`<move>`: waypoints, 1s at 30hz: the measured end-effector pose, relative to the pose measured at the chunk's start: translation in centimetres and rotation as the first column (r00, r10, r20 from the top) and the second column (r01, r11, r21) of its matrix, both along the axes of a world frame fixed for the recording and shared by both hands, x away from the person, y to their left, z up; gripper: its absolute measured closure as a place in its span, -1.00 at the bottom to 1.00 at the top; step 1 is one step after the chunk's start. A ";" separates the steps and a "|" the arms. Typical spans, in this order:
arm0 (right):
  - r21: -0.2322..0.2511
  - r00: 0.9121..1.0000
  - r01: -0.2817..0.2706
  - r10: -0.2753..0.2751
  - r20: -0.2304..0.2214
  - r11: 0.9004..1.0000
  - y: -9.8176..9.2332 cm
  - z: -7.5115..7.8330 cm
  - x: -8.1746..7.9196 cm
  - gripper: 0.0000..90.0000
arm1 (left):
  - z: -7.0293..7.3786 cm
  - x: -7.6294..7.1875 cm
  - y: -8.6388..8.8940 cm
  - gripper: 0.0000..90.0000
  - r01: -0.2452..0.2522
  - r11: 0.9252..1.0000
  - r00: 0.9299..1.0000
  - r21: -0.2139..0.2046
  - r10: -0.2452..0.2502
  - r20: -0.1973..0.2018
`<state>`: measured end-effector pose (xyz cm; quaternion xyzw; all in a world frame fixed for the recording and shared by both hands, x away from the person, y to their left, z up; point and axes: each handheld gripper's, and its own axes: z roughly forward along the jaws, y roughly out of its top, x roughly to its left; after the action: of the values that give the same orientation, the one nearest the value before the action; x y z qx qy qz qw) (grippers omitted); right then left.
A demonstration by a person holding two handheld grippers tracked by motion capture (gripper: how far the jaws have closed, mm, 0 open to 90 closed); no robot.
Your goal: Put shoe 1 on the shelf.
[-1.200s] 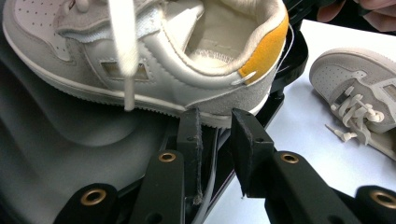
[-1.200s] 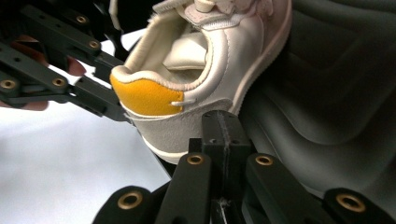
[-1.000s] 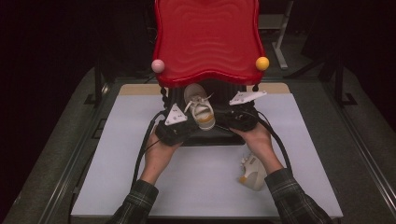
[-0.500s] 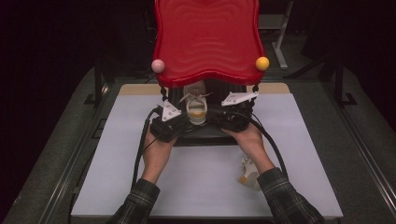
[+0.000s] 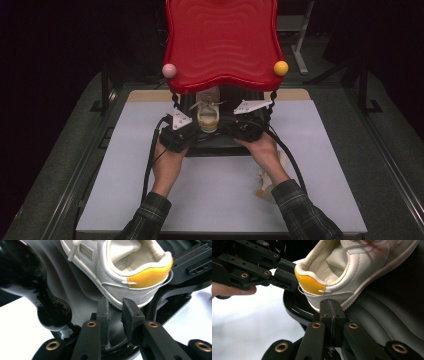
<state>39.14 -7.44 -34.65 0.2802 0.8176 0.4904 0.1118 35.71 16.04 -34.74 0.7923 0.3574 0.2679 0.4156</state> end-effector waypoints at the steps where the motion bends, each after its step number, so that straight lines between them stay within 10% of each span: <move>1: 0.009 1.000 -0.004 0.004 -0.002 1.000 -0.1 0.1 -0.1 0.99 | 0.1 -0.2 0.0 0.66 0.006 1.000 1.000 -0.005 -0.006 0.004; 7: -0.005 0.999 -0.032 0.032 -0.002 0.999 -1.1 1.0 -1.1 0.99 | 1.0 -1.6 0.4 0.54 0.082 0.997 0.997 0.011 -0.082 0.004; 18: -0.034 0.999 -0.025 0.024 -0.025 0.999 -4.3 1.1 -3.3 0.99 | 1.1 -4.1 1.6 0.14 0.286 0.958 0.953 0.006 -0.284 -0.105; 30: -0.014 0.999 0.004 -0.005 -0.043 1.000 -8.8 -0.1 -5.7 0.99 | -1.5 -6.8 3.8 -0.09 0.343 0.939 0.927 0.008 -0.337 -0.165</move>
<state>33.44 -16.21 -34.72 0.2917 0.8225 0.4785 0.0971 28.89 19.81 -36.21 0.8689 0.2419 0.1335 0.4107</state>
